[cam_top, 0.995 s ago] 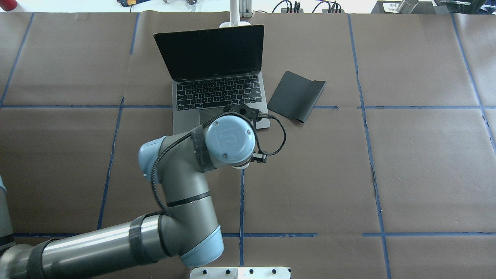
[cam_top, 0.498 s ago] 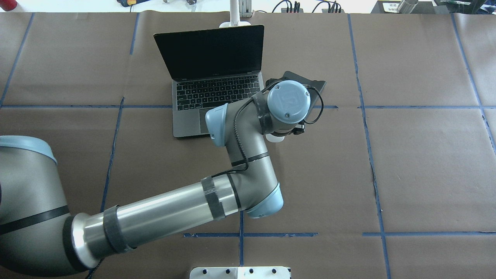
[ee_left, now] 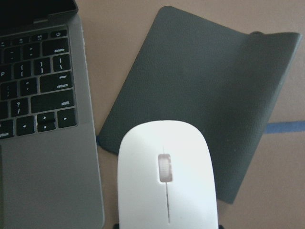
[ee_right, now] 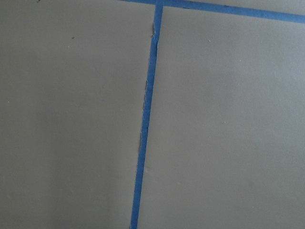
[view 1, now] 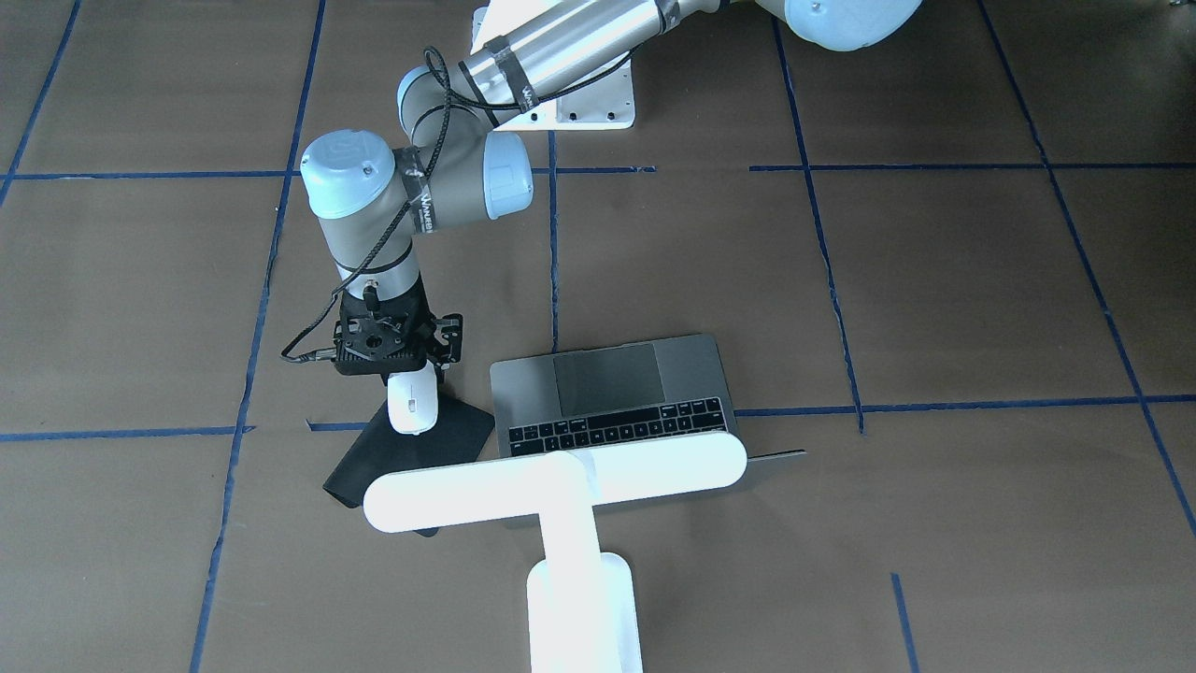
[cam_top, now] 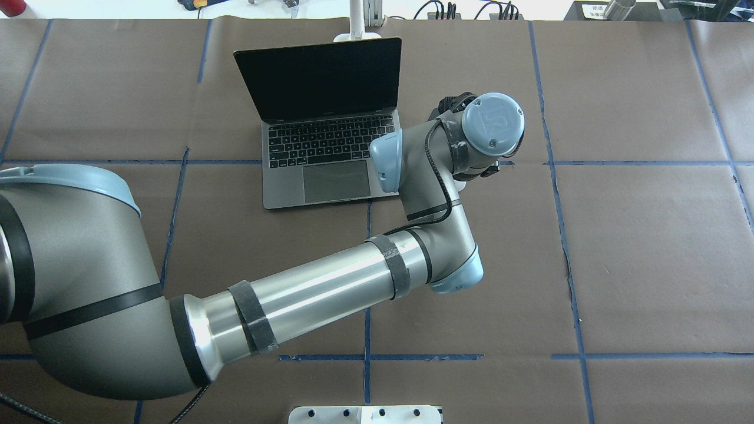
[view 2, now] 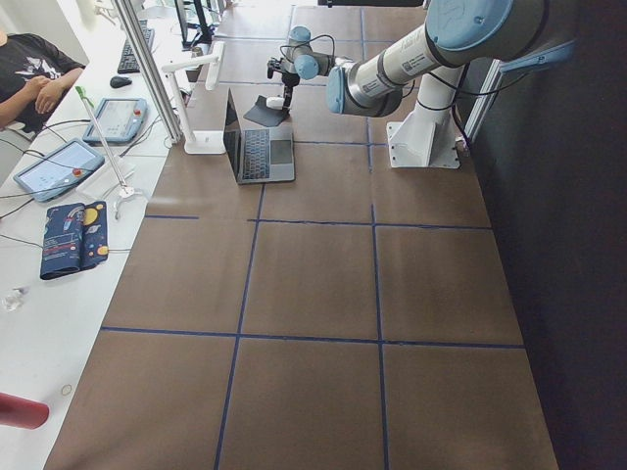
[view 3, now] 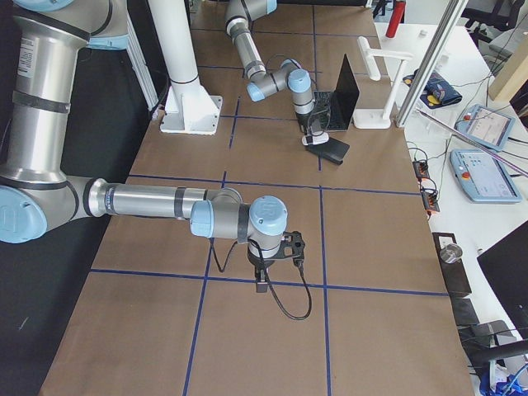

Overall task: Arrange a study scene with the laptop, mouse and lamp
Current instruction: 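Carry the white mouse with the left gripper onto the mouse pad and release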

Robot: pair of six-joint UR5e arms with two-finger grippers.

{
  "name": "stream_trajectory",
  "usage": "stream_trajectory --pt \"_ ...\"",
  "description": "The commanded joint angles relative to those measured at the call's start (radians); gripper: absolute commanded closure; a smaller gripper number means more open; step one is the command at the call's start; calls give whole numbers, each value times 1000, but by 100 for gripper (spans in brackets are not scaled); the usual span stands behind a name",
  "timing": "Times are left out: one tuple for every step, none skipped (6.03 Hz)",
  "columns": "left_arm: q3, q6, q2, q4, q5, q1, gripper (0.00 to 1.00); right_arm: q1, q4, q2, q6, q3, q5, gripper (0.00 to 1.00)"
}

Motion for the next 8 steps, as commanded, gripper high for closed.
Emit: stream_trajectory --pt "94 -34 -39 -59 31 0 45 0 1 -7 0 -1 2 0" --pt "95 -37 -53 -60 29 1 15 0 1 -9 -3 1 2 0" --pt "95 -37 -61 -77 26 4 13 0 3 -9 -5 2 2 0" --pt "95 -32 -61 -90 3 4 12 0 3 -9 -5 4 2 0" --pt "88 -13 -64 -93 -58 3 2 0 3 -7 -5 4 2 0" --pt "75 27 -66 -90 -108 -2 2 0 4 -7 -6 5 2 0" --pt "46 32 -64 -81 -135 -3 1 0 10 -7 -8 5 2 0" --pt "7 43 -59 -3 -203 -11 1 0 16 -7 -8 2 2 0"
